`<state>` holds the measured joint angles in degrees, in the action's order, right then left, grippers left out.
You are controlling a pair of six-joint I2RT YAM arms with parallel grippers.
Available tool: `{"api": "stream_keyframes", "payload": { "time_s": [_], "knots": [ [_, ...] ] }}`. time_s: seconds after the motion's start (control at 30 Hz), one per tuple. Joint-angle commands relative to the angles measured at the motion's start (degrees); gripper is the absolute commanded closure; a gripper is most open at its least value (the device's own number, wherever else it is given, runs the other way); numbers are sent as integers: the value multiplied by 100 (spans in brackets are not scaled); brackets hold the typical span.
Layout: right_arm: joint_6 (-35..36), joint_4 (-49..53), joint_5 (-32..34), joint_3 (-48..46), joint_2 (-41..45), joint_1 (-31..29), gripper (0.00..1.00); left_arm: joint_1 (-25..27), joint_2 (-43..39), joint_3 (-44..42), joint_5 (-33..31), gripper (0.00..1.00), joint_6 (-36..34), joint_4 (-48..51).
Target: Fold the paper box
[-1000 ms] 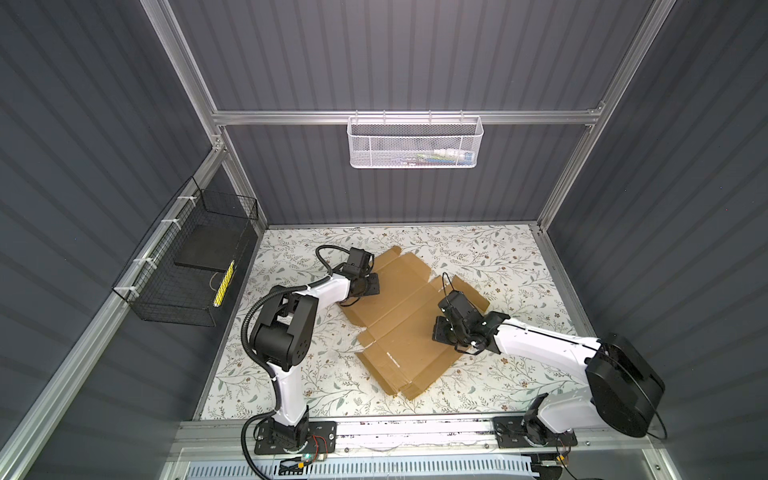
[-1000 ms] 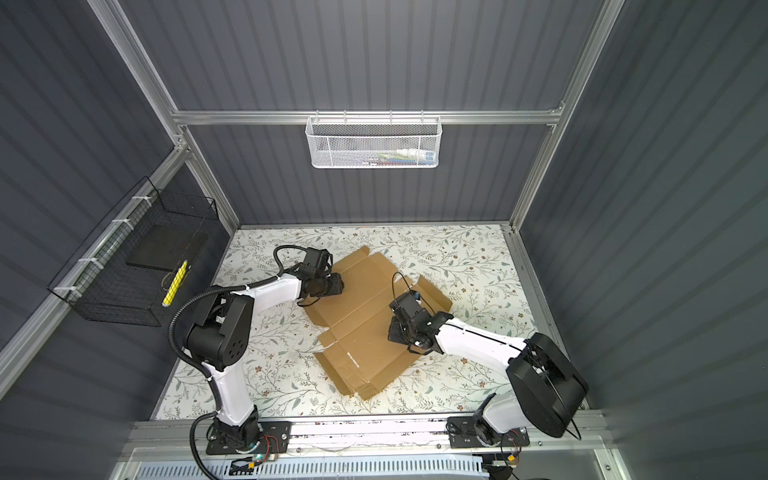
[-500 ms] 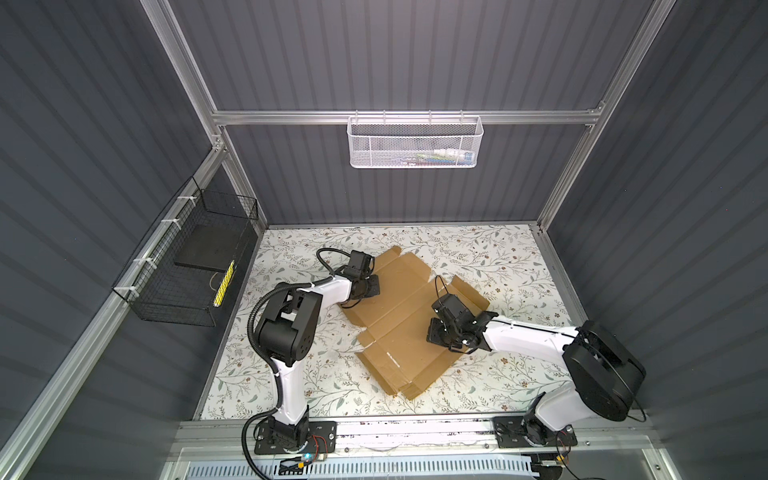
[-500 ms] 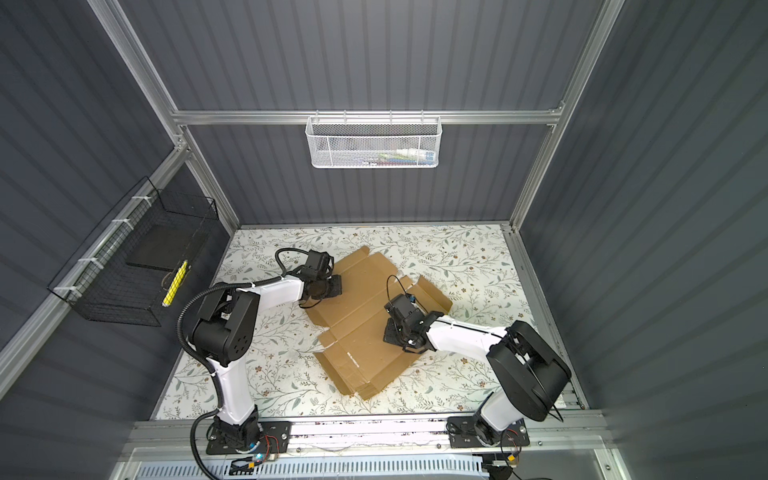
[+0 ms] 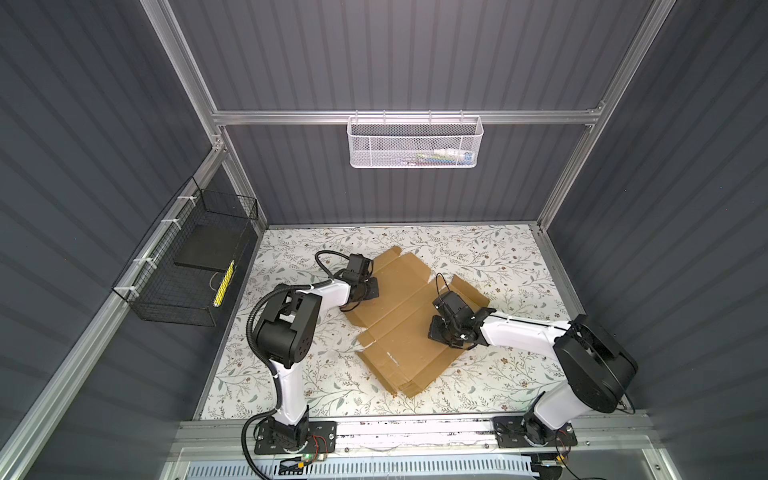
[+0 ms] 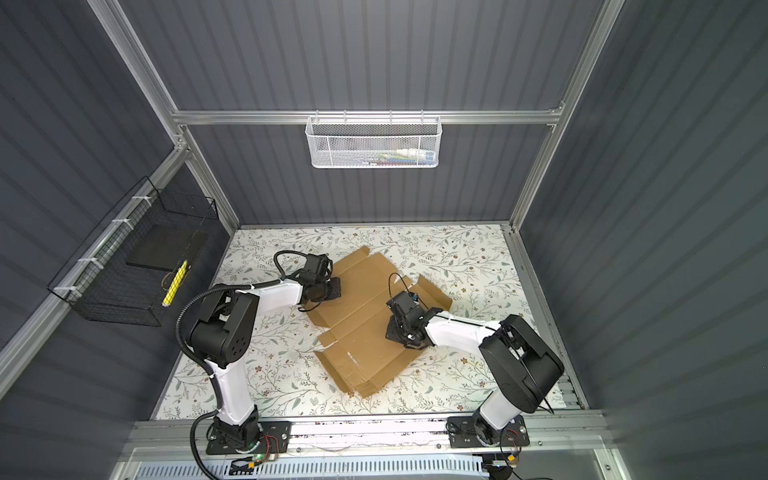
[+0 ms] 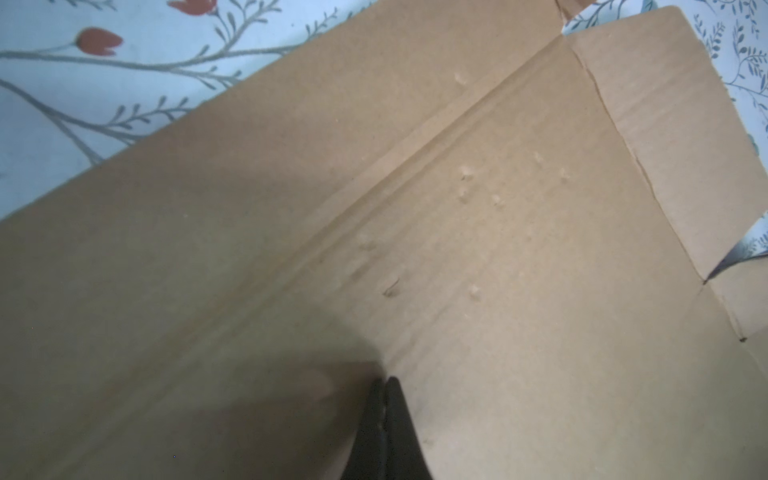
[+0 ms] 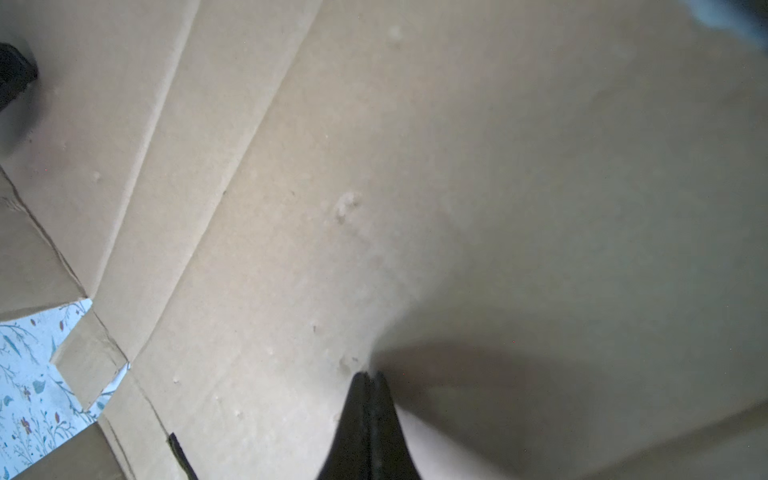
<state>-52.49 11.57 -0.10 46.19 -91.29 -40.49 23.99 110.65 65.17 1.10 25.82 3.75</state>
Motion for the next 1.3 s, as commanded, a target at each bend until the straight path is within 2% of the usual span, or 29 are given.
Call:
{"api": "stream_keyframes", "payload": {
  "time_s": [0.0, 0.33, 0.9, 1.07, 1.27],
  "knots": [
    [41, 178, -15, 174, -171, 113, 96, 36, -121, -243, -52, 100, 103, 287],
    [170, 335, -138, 540, -798, 456, 96, 36, -675, -944, 95, 100, 755, -195],
    [1019, 858, -228, 2213, -2169, 1206, 95, 231, -1413, -1687, 645, 100, 1369, -276],
    [1372, 997, -226, 2709, -2308, 1368, 95, 317, -1703, -1696, 458, 100, 1389, -5],
    [1711, 1108, -133, 2733, -1831, 1376, 93, 308, -1997, -1070, -216, 100, 904, 760]
  ]
}}
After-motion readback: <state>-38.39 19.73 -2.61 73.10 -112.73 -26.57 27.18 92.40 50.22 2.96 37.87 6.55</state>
